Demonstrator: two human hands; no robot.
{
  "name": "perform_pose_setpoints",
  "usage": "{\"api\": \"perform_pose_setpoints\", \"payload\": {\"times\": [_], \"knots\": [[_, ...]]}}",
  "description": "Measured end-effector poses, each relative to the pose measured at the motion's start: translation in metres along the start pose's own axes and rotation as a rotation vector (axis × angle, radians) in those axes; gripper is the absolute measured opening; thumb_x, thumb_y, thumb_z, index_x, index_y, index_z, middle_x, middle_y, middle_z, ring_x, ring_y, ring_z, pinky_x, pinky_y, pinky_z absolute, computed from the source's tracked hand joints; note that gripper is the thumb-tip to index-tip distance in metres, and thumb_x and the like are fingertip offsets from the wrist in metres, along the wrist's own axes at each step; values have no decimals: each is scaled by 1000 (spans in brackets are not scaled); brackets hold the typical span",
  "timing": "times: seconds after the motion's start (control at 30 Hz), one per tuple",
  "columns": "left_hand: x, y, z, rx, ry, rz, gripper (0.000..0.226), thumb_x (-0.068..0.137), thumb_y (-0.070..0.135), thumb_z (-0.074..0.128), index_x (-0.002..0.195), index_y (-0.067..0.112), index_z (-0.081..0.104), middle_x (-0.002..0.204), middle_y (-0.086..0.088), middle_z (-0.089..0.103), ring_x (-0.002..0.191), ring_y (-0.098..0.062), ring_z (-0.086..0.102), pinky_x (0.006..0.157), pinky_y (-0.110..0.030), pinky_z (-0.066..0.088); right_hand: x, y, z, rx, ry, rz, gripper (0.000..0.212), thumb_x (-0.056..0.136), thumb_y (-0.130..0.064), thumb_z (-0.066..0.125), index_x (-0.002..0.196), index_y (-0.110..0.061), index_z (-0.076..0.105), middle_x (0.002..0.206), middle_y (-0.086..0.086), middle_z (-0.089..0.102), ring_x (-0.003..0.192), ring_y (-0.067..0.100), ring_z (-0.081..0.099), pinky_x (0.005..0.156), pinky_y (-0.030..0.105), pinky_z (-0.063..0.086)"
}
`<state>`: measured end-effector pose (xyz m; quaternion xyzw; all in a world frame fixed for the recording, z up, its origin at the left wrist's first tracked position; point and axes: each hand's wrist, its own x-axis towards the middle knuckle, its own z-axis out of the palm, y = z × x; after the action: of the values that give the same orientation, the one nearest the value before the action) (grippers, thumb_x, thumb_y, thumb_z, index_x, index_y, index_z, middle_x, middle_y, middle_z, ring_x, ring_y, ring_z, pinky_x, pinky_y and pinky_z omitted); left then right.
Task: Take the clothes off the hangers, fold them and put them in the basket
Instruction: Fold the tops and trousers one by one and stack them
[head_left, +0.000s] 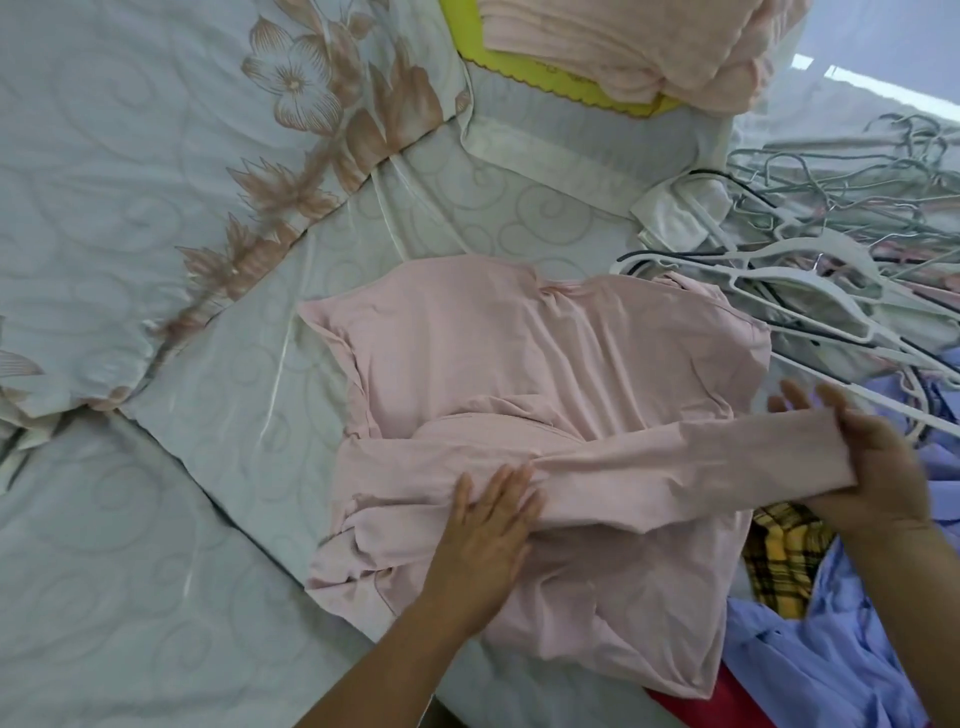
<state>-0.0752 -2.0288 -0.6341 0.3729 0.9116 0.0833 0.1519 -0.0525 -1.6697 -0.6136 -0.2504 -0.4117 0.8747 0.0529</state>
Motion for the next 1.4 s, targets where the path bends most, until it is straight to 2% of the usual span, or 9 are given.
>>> {"api": "perform_pose_setpoints", "payload": {"times": [0.07,0.13,0.27,0.43,0.57,0.73,0.97,1.27,1.4], "knots": [[-2,9,8,67,44,40,59,85,40,38,139,18,36,153,-4,23,140,-22,24,108,-51,20,-15,10,4,-253,55,105,56,101,-31,5,133,0,40,142,24,38,134,30,37,110,30,30],[0,9,14,99,9,17,62,85,49,36,138,16,36,148,-3,37,137,-20,29,108,-48,20,-25,28,1,-416,382,209,34,99,-29,33,107,-3,55,117,21,56,89,25,63,70,23,54],[3,3,21,102,-151,-1,65,82,60,32,134,24,40,138,2,52,133,-16,34,106,-43,21,-33,41,0,-684,695,146,37,88,-10,58,118,12,54,90,14,58,66,21,54,56,25,46],[16,5,26,85,-117,22,70,78,63,30,135,24,40,141,2,49,134,-23,39,102,-48,22,-35,12,50,-621,855,-170,37,84,-5,61,119,-11,52,101,1,57,92,13,58,67,14,49],[28,12,23,51,-120,33,74,71,61,32,133,22,40,140,0,50,130,-26,45,103,-54,28,-48,10,135,-801,498,-476,42,83,2,62,100,-32,45,99,-18,50,81,-12,54,73,10,46],[30,20,19,-201,12,72,43,77,55,43,93,25,71,93,4,73,89,-14,67,83,-27,45,-53,87,181,-993,-98,-75,17,93,-20,54,105,-32,55,96,-9,64,86,6,63,78,31,53],[8,20,24,-186,-158,-36,44,70,62,38,91,36,68,88,17,70,73,0,65,61,-15,47,-50,147,98,-1534,-319,-195,31,83,-33,45,105,-24,66,117,3,60,98,26,58,79,41,53],[-44,-45,0,-372,442,-492,35,90,48,41,113,23,44,110,-12,57,102,-18,44,88,-31,43,-56,171,89,-1646,-296,-376,49,66,-16,59,112,-30,54,125,2,41,91,30,57,77,43,52],[-24,-70,5,-38,-40,-418,54,90,59,26,134,31,40,141,-6,44,124,-27,40,81,-48,51,-55,173,92,-1666,-275,-382,34,81,-26,42,112,-29,57,122,1,44,89,28,59,75,39,53]]}}
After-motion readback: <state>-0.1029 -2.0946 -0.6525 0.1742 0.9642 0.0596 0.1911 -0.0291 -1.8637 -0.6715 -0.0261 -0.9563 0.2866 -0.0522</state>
